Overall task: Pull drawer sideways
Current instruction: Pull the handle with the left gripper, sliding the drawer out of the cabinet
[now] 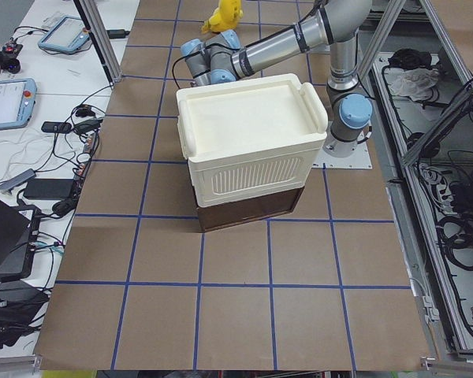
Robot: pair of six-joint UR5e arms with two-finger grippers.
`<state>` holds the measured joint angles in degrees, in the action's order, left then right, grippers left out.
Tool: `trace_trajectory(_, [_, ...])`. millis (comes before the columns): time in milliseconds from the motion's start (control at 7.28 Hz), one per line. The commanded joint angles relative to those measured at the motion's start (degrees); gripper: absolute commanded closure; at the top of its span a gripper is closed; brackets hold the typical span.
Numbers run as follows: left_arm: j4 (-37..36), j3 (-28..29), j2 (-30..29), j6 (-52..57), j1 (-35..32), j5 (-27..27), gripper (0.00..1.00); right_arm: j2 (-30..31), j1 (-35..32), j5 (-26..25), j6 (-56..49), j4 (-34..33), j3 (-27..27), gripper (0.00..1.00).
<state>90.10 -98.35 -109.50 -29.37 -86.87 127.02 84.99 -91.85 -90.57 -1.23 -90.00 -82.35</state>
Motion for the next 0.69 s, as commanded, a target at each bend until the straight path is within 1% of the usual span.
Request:
trace_trajectory(0, [0.1,0.9,0.0,-0.2,-1.0,-1.4,1.00,0.0,0.0,0.0,0.0,0.0,0.0,0.00])
trace_trajectory(550, [0.0,1.1,-0.3,-0.7,-3.0,-1.4,1.00,0.0,0.0,0.0,0.0,0.0,0.0,0.00])
